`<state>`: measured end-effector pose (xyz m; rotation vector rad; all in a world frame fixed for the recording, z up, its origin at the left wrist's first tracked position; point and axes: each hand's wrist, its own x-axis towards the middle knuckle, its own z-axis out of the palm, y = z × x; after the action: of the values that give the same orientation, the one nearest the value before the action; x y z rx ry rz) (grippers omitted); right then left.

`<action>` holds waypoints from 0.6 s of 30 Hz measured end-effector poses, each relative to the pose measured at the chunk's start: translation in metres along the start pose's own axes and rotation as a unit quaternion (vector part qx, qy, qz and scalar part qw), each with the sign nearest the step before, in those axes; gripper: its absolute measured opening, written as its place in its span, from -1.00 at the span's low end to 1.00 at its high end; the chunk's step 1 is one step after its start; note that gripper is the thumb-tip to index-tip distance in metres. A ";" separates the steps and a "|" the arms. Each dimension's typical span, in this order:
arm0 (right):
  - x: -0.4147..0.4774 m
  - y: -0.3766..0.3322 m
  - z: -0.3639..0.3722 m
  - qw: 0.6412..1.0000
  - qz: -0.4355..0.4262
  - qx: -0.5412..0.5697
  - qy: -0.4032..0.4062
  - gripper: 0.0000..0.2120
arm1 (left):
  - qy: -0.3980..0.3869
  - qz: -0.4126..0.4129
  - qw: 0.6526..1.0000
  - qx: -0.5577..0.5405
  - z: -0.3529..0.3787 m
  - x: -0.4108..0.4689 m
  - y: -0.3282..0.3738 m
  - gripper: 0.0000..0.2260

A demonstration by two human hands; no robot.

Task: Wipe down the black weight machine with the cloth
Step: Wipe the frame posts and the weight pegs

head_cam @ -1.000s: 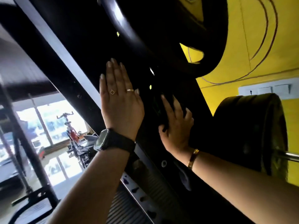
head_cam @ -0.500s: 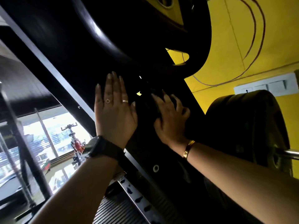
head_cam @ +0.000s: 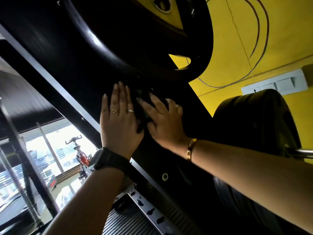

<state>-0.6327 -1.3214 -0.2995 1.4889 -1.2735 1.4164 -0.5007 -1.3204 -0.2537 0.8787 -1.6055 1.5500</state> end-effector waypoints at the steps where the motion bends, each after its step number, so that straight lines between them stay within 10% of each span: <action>1: 0.002 0.014 0.000 1.000 -0.017 -0.007 -0.005 -0.39 | 0.006 -0.002 1.000 0.001 0.000 0.000 0.000 -0.39; 11: -0.004 0.055 0.009 0.890 0.445 0.074 0.061 -0.52 | 0.025 -0.003 1.000 0.001 0.004 -0.002 0.003 -0.46; 18: -0.084 -0.003 0.028 0.957 0.245 0.084 0.132 -0.46 | 0.015 -0.003 1.000 -0.002 0.004 -0.013 0.011 -0.45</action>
<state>-0.6142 -1.3323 -0.3853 1.0712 -1.4367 2.0129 -0.5039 -1.3238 -0.2705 0.8537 -1.5822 1.5491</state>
